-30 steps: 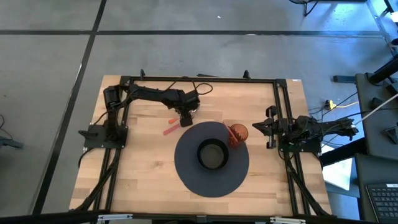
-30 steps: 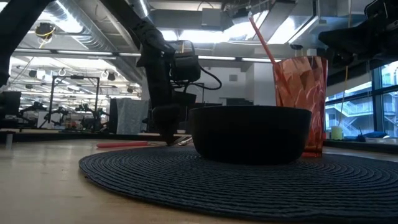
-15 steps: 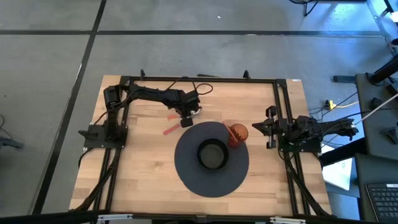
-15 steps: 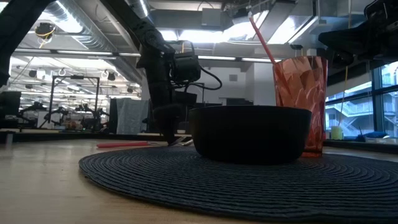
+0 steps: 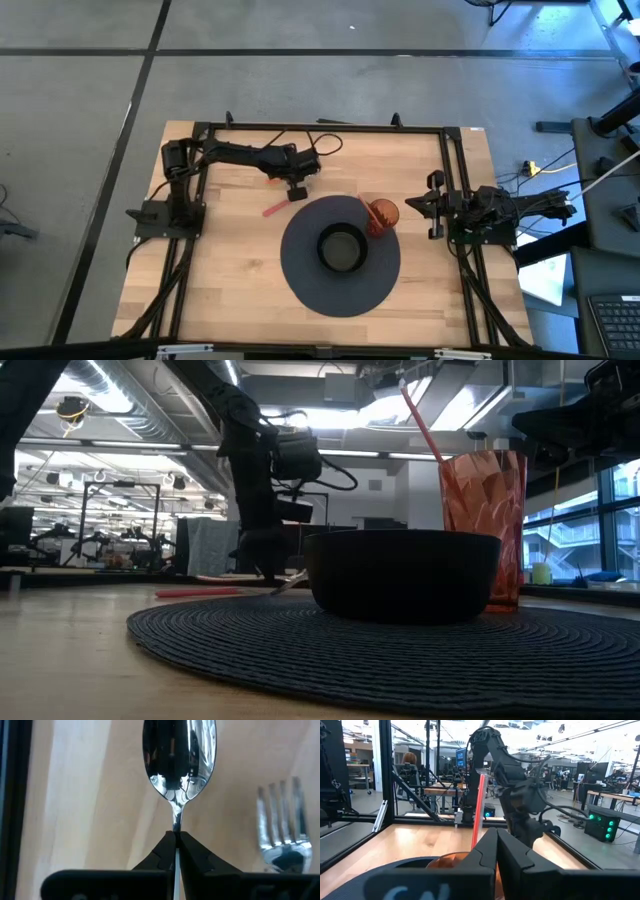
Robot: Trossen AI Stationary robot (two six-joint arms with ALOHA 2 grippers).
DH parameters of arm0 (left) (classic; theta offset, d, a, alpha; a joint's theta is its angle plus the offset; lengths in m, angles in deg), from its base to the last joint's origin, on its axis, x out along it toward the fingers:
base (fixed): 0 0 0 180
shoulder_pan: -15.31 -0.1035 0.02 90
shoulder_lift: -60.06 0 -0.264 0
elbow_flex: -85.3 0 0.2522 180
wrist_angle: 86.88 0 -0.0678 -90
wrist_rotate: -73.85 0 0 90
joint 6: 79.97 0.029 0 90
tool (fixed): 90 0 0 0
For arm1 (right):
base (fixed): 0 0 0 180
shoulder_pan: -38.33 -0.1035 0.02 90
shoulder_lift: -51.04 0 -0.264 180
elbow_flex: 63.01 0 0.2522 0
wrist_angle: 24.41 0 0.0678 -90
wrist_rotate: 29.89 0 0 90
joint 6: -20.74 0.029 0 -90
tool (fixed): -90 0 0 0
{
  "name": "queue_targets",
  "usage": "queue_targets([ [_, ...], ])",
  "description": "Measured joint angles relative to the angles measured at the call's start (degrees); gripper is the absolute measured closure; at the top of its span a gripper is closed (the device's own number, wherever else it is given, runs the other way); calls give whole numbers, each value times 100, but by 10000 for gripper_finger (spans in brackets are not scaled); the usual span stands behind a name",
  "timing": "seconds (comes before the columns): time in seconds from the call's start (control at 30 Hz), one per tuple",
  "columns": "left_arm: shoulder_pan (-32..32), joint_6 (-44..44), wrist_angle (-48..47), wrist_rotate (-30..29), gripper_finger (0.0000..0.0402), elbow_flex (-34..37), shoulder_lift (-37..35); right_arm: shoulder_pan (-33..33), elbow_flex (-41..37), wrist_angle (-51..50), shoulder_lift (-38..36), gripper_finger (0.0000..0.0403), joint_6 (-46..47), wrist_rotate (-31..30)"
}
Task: Pick & Place Utensil
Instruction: Put the orange spoon into the black bowl
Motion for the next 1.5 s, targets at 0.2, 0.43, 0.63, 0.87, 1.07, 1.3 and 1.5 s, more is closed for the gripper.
queue_targets([
  [0.2, 401, 105, -96, -314, 398, -9, -7, -1, 0, -2, -1, 393, 13, 0],
  [0.43, 1142, 35, -1209, -1375, 398, -588, -22, 0, 0, -2, 0, 393, 22, 0],
  [0.63, 1725, 53, -1598, -1887, 398, -1210, -26, 0, 0, -2, 0, 393, 26, 0],
  [0.87, 2540, 196, -2008, -2546, 398, -1820, -26, -1, 0, -2, 1, 393, 83, 0],
  [1.07, 3278, 34, -2204, -2977, 398, -2266, -37, -1, 0, -2, -1, 393, 86, 2],
  [1.3, 3837, -141, -2195, -2965, 398, -2400, -37, 1, 0, 0, -1, 393, 171, 0],
  [1.5, 4160, -121, -2066, -2809, 398, -2400, 159, 0, 0, 25, 0, 393, 156, 0],
])
